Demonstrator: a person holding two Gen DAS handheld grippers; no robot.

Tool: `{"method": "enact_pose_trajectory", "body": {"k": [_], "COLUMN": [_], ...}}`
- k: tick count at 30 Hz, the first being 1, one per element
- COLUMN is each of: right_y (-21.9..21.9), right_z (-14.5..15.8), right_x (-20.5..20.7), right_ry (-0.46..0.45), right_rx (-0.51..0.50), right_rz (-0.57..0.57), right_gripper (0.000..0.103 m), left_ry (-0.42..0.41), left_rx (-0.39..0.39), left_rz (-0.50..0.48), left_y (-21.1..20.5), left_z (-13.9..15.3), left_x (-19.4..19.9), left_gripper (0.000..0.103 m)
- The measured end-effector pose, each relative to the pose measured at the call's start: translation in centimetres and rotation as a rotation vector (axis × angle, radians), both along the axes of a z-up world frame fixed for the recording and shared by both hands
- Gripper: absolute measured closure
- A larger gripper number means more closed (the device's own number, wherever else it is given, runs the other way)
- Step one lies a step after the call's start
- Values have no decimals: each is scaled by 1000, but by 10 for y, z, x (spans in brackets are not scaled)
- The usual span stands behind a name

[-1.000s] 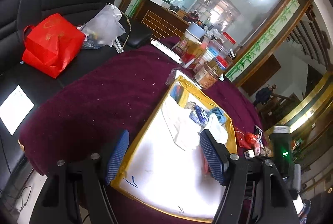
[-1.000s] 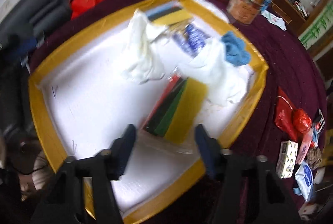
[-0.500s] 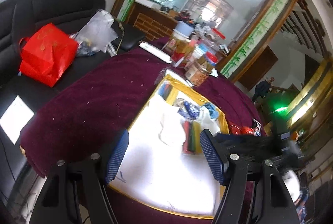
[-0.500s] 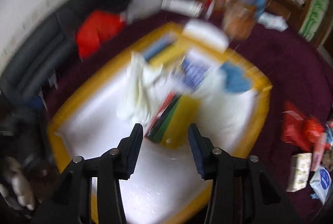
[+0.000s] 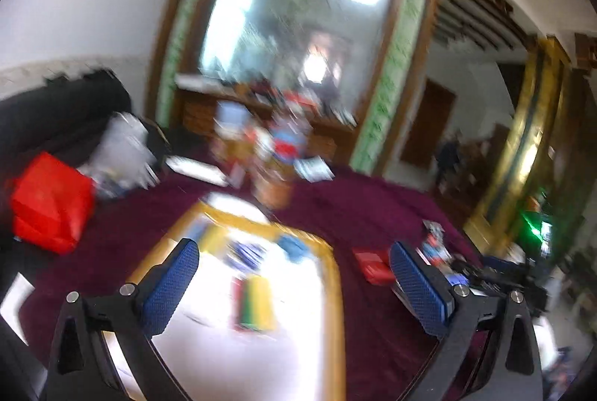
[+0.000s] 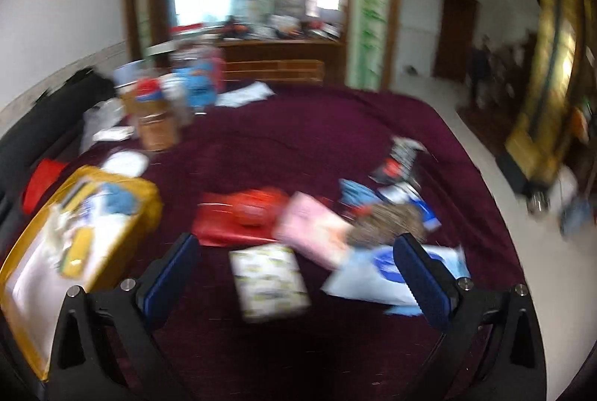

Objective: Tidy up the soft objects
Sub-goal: 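Move both tools back to the pile and grasp the lemon-print tissue pack with left tool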

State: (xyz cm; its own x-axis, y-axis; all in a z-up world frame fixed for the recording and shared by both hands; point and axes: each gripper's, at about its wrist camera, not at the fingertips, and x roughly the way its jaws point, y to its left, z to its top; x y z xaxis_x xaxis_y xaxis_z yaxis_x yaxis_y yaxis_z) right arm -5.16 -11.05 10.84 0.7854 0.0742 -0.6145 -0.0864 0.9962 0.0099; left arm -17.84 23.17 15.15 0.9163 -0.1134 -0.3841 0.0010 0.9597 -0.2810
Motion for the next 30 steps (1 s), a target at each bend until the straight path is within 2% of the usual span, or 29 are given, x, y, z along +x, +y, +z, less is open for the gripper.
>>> {"method": "enact_pose_trajectory", "body": {"k": [4, 8, 13, 15, 20, 25, 28, 30], "right_y": [-49, -84, -115, -122, -121, -136, -157, -175], "right_z": [-20, -28, -37, -41, -33, -30, -31, -35], "right_x": [15, 27, 27, 31, 23, 21, 19, 18], "right_ry": [-25, -46, -98, -75, -122, -131, -133, -126], "right_rx": [81, 121, 195, 227, 233, 273, 343, 403], "right_rz": [-101, -147, -197, -214, -197, -241, -296, -351], "right_gripper": [0, 0, 0, 0, 0, 0, 0, 0], "left_ry": [144, 281, 385, 409, 418, 397, 419, 449], "left_rx": [15, 112, 169, 189, 239, 385, 420, 444], "left_rz": [-92, -155, -208, -206, -169, -102, -126, -171], "left_y": [-52, -119, -183, -203, -238, -267, -278, -286], "left_z": [-16, -39, -66, -77, -94, -111, -124, -134], "left_x": [30, 64, 103, 122, 155, 173, 180, 183], "left_gripper": [1, 1, 1, 1, 1, 1, 1, 11]}}
